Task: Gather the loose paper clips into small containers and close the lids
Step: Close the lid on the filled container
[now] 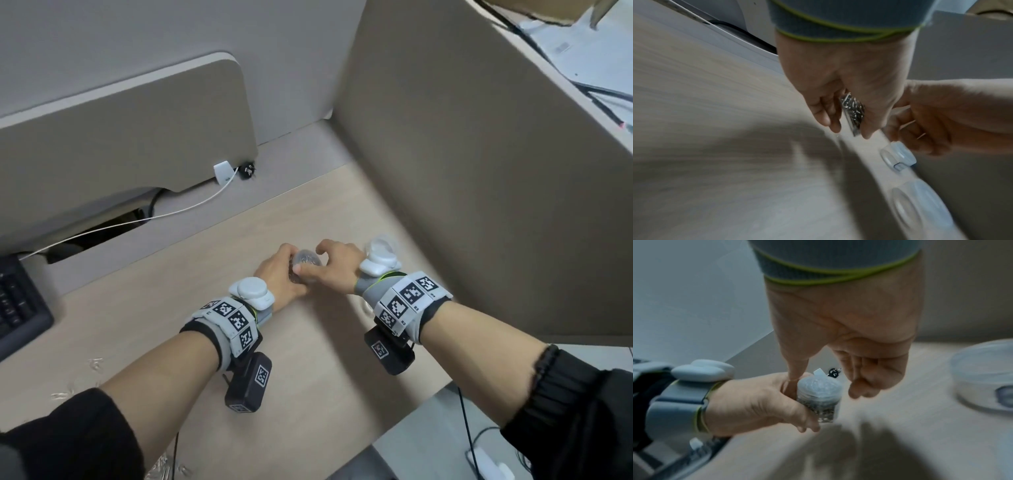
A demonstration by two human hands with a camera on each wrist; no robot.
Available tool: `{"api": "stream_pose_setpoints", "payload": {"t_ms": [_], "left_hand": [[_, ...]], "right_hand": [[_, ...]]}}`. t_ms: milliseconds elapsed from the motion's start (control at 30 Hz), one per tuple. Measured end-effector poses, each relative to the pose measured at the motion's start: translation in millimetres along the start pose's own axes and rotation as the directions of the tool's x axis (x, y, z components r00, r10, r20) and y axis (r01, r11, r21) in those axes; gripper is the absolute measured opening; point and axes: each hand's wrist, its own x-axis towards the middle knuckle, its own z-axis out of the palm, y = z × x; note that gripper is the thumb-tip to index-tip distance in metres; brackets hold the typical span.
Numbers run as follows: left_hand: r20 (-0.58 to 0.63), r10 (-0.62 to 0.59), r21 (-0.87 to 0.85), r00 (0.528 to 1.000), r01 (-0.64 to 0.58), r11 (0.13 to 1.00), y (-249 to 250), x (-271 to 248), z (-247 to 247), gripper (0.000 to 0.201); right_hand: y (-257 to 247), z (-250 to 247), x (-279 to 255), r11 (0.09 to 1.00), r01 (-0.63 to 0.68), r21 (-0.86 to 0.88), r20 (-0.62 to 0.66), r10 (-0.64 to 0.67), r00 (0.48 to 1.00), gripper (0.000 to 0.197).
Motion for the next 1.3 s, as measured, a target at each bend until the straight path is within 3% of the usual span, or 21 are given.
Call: {"api": "stream_pose_setpoints", "payload": {"t_ms": [133,233,400,567,700,867,1000,1200,1300], "left_hand": [[-0.052,-0.016,0.069,0.999,0.02,0.997,-6,9,13,0.058],[-0.094,-0.003,0.152,0.996,0.018,0.988,-15,17,18,0.062],[-0.082,-0.076,0.276,0.994,0.096,0.956,-19,28,25,0.075],[-0.067,-0.122,0.198,0.99,0.133,0.971,-23,18,21,0.075],[-0.091,-0.074,0.162,0.993,0.088,0.983,-22,-6,0,0.084],[-0.004,0.038,-0.089,0.999,-0.039,0.995,-11,-55,-30,0.097],[-0.045,0.049,-0.193,0.998,-0.056,0.98,-9,-81,-43,0.075],[-0.089,-0.042,-0.258,0.995,0.018,0.966,-39,-105,-70,0.057],[-0.03,-0.115,-0.258,0.993,0.103,0.961,-55,-113,-80,0.057]], "right_hand": [[39,-6,-9,0.972,-0.024,-0.234,-0.112,-0.003,0.994,0.075],[68,-8,-17,0.928,-0.105,-0.358,-0.091,0.077,0.993,0.075],[98,8,-35,0.933,-0.202,-0.297,-0.086,0.184,0.979,0.092],[89,21,-33,0.936,-0.257,-0.24,-0.144,0.228,0.963,0.059],[51,18,-32,0.982,-0.149,-0.117,-0.108,0.137,0.985,0.067],[-26,10,-37,0.99,-0.021,0.142,-0.088,0.034,0.996,0.053],[-54,17,-39,0.953,0.03,0.302,-0.045,-0.018,0.999,0.049],[-89,33,-50,0.939,0.107,0.327,0.064,-0.135,0.989,0.048],[-102,37,-55,0.952,0.217,0.216,0.083,-0.239,0.967,0.049]]}}
